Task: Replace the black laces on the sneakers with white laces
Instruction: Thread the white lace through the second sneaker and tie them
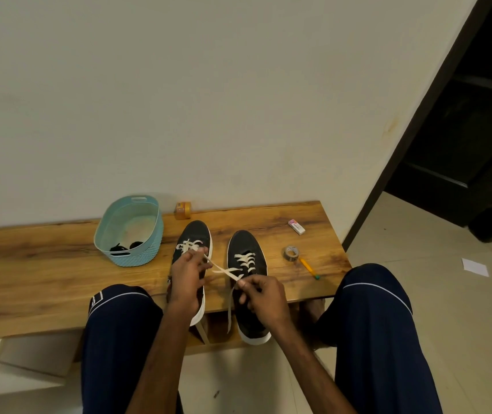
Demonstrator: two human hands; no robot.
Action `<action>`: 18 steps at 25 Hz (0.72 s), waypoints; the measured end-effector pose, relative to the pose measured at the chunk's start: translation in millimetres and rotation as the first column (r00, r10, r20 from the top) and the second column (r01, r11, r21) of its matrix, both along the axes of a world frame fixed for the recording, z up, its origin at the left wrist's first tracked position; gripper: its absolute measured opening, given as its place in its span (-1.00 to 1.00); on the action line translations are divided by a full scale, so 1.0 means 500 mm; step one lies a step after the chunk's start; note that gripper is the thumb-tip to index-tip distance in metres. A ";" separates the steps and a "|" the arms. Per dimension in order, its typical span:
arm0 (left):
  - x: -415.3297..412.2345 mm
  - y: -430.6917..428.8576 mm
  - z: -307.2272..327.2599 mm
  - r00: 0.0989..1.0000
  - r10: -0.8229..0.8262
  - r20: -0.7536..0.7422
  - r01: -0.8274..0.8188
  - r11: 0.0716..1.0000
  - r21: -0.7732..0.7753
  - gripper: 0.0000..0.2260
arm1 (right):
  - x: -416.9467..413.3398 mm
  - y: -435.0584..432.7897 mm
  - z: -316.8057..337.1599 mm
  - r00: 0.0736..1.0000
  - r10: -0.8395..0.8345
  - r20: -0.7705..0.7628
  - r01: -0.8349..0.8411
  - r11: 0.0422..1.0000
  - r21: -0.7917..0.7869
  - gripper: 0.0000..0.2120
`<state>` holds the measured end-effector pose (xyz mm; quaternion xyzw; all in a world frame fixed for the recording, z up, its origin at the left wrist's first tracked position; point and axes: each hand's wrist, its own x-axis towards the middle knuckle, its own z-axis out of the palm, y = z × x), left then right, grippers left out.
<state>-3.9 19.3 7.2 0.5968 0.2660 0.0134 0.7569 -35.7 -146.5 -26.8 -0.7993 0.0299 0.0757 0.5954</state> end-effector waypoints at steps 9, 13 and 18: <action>-0.023 -0.004 0.000 0.931 -0.033 -0.363 0.365 0.105 0.925 -0.64 | 0.020 -0.045 0.017 0.990 -0.105 0.096 0.120 0.979 -0.166 -0.86; -0.023 -0.041 -0.004 0.848 -0.530 -0.026 0.291 0.424 0.858 -0.80 | 0.016 -0.034 0.018 0.984 -0.010 0.178 0.062 0.956 -0.288 -0.90; -0.024 -0.071 -0.029 0.747 -0.658 -0.093 0.438 0.382 0.814 -0.80 | 0.016 -0.029 0.022 0.966 -0.013 0.257 0.087 0.957 -0.276 -0.92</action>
